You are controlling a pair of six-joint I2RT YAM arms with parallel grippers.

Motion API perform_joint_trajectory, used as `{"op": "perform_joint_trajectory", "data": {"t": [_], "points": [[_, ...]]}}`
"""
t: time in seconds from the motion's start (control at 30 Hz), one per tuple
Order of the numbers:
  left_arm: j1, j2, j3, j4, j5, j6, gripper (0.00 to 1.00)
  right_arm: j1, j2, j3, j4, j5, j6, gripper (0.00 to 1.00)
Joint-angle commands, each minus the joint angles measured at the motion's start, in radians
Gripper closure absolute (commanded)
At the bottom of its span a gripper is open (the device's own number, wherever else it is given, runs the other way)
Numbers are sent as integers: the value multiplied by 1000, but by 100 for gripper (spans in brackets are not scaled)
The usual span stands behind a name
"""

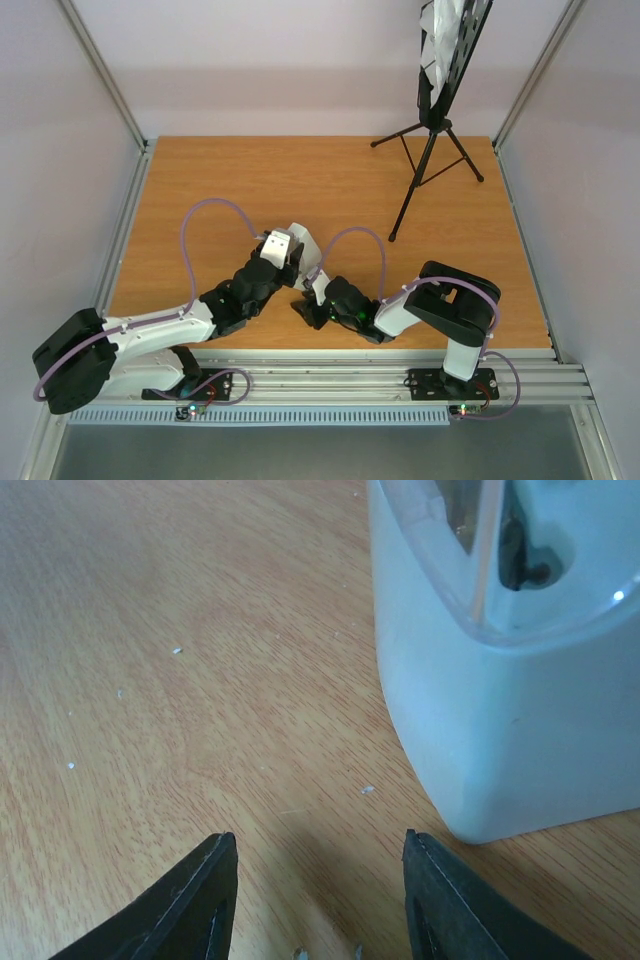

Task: Pack up the instrument practice props
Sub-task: Close the cover of the metronome.

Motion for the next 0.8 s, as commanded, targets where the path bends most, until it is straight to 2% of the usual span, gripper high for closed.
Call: {"op": "perform_joint_trajectory", "data": {"t": [0.0,0.4,0.77], "points": [[-2,10,-14,44,-27,-16,49,10,-17,-15,42,30,8,52],[-3,22,-16,58,-27,-18,47,10,-107,-69,36,86,10,46],[-2,31,-23,84,-23,-11,36,9,-161,-105,39,104,15,44]]}}
